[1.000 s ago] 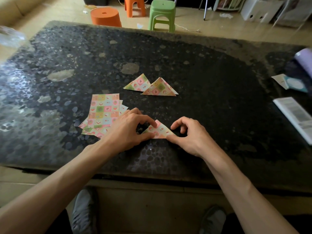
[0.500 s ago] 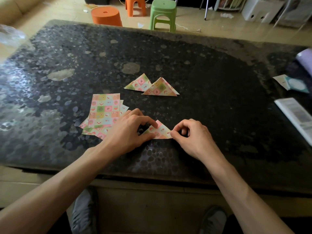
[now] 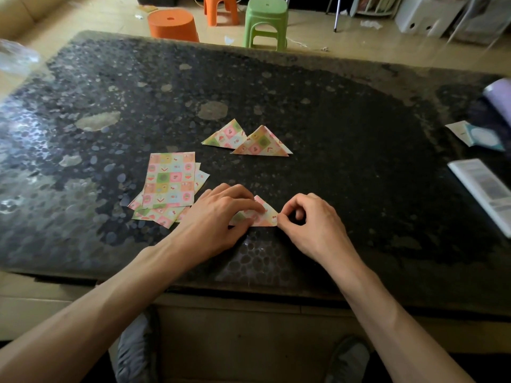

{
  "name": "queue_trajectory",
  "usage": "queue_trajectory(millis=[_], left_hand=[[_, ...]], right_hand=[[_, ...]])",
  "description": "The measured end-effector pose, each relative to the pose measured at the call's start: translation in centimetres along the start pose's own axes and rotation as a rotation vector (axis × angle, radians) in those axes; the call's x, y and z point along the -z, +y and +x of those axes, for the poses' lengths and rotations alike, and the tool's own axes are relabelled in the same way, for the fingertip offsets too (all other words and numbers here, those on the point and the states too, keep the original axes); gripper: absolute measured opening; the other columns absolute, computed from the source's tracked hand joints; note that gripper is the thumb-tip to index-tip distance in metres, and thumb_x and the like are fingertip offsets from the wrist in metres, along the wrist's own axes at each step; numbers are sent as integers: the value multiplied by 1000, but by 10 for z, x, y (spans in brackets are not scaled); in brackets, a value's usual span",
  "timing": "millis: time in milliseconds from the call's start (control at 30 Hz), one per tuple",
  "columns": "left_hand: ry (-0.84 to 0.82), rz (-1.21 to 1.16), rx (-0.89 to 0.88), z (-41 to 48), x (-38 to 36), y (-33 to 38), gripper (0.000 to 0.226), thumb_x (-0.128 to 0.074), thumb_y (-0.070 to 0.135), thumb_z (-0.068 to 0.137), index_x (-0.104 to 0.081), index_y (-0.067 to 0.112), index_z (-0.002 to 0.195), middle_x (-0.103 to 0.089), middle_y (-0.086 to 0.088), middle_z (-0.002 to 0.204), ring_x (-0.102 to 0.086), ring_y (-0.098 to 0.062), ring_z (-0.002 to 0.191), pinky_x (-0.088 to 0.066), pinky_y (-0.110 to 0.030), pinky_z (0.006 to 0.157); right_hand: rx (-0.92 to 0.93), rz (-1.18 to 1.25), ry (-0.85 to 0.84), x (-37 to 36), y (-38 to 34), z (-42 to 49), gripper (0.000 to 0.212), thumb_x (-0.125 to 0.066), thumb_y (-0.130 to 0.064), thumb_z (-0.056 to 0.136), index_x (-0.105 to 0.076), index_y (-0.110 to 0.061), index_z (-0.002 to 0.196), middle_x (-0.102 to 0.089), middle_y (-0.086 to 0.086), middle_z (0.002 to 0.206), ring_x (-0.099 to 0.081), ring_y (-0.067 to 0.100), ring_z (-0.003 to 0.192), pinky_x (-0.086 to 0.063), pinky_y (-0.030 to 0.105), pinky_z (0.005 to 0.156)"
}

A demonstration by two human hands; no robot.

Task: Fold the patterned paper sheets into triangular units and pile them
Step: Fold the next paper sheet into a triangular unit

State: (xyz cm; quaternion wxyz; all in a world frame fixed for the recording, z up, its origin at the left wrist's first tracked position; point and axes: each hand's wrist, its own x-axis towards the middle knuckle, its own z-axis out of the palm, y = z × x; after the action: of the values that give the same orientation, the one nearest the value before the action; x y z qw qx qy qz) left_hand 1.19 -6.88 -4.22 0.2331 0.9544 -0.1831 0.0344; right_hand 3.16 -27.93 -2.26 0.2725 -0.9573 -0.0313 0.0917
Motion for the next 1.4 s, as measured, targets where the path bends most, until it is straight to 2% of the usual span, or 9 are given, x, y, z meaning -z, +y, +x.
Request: queue_trajectory(millis=[200, 300, 533, 700, 900, 1067, 1233, 1400], left_hand=[[104, 25, 71, 1, -8, 13, 21, -64, 45, 95, -74, 35, 111, -62, 17, 114, -54, -9, 104, -48, -36, 87], [133, 18, 110, 1, -12, 17, 24, -65, 52, 92, -72, 33, 106, -62, 16, 112, -54, -11, 104, -47, -36, 88], [131, -12, 147, 2, -14, 16, 27, -69, 53, 88, -72, 33, 107, -61, 16, 114, -53, -11, 106, -49, -37, 89], [127, -18, 153, 2, -12, 19, 34, -62, 58, 87, -73, 33, 106, -62, 15, 113, -54, -12, 106, -50, -38, 88], [107, -14, 180, 3, -11, 21, 22, -70, 46, 90, -72, 33, 108, -60, 16, 116, -52, -10, 108, -46, -30, 90], [110, -4, 180, 2, -10, 21, 21, -70, 44, 90, -71, 33, 109, -61, 16, 116, -52, -10, 108, -46, -31, 89], [77, -28, 192, 3, -10, 19, 23, -71, 48, 90, -70, 37, 110, -59, 17, 118, -51, -10, 110, -46, -34, 92], [54, -38, 214, 6, -9, 19, 24, -71, 50, 90, -69, 39, 110, -58, 18, 120, -49, -9, 111, -45, -34, 93]], right_hand=[[31, -28, 45, -6, 3, -2, 17, -74, -44, 90, -61, -33, 88, -51, -14, 92, -51, 7, 92, -46, 26, 70], [43, -7, 39, -6, 5, -1, 16, -74, -44, 90, -61, -34, 90, -51, -15, 91, -51, 7, 89, -43, 25, 67], [82, -37, 41, -8, 5, -5, 24, -70, -55, 88, -56, -37, 93, -47, -16, 91, -48, 6, 90, -48, 28, 69], [98, -66, 69, -9, 3, -9, 26, -69, -57, 88, -54, -37, 94, -43, -17, 91, -46, 6, 94, -42, 27, 66], [64, -76, 25, -6, -1, -7, 35, -72, -62, 82, -54, -37, 96, -43, -17, 92, -45, 7, 93, -35, 24, 61], [11, -52, -58, 1, -4, -4, 32, -74, -61, 83, -57, -38, 97, -45, -14, 96, -47, 8, 97, -40, 28, 67], [-24, 47, -147, 13, -1, 3, 22, -81, -49, 83, -66, -36, 93, -52, -10, 94, -51, 8, 85, -35, 27, 63], [-67, 72, -177, 16, -4, 5, 21, -83, -45, 83, -67, -36, 95, -53, -10, 97, -53, 8, 88, -39, 26, 66]])
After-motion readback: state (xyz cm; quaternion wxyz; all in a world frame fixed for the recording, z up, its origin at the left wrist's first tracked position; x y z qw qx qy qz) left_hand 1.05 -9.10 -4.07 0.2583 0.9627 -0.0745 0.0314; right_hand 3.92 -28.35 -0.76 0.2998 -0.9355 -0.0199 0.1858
